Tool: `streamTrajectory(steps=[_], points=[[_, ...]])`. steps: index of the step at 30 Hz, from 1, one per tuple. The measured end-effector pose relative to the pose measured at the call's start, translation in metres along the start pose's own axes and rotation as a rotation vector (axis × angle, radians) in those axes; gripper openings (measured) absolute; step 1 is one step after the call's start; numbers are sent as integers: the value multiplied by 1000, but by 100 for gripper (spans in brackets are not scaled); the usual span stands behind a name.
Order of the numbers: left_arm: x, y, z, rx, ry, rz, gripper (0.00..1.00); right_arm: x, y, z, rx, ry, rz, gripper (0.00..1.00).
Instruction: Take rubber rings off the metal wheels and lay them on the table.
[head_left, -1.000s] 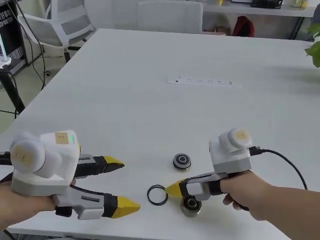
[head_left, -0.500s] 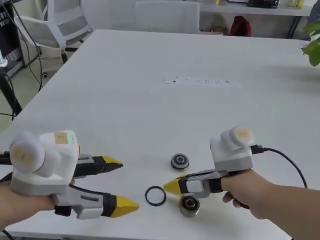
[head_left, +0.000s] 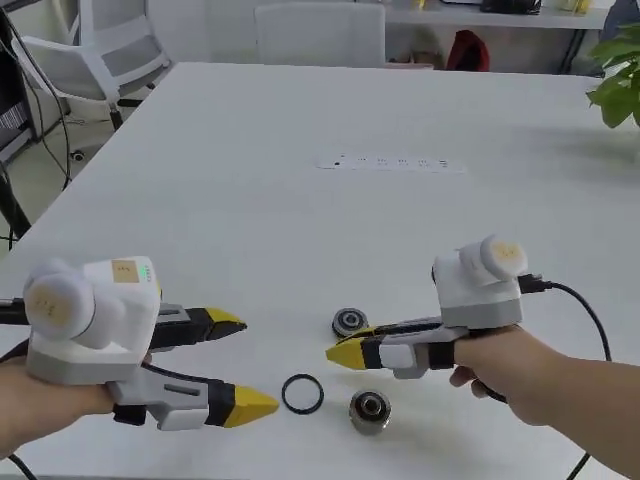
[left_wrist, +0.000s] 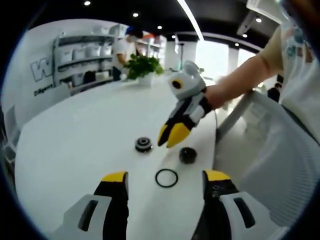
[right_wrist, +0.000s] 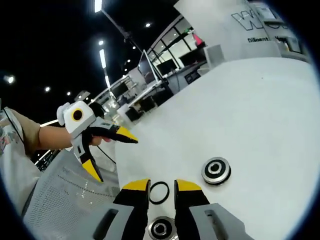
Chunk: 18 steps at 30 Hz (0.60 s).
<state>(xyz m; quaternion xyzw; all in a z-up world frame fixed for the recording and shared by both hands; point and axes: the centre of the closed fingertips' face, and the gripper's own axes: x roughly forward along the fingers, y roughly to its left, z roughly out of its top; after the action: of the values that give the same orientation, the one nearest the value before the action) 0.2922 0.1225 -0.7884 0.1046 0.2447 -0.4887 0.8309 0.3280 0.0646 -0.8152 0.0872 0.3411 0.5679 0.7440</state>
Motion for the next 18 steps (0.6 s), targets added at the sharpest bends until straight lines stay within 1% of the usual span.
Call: streamTrajectory(steps=[6, 13, 18], points=[[3, 5, 5, -2, -4, -1, 61, -11, -3, 6, -49, -20, -14, 19], [9, 11, 11, -10, -12, 0, 61, -23, -17, 15, -107, -58, -71, 26], [13, 14, 14, -6, -12, -3, 61, -27, -25, 18, -153, -66, -104, 31]])
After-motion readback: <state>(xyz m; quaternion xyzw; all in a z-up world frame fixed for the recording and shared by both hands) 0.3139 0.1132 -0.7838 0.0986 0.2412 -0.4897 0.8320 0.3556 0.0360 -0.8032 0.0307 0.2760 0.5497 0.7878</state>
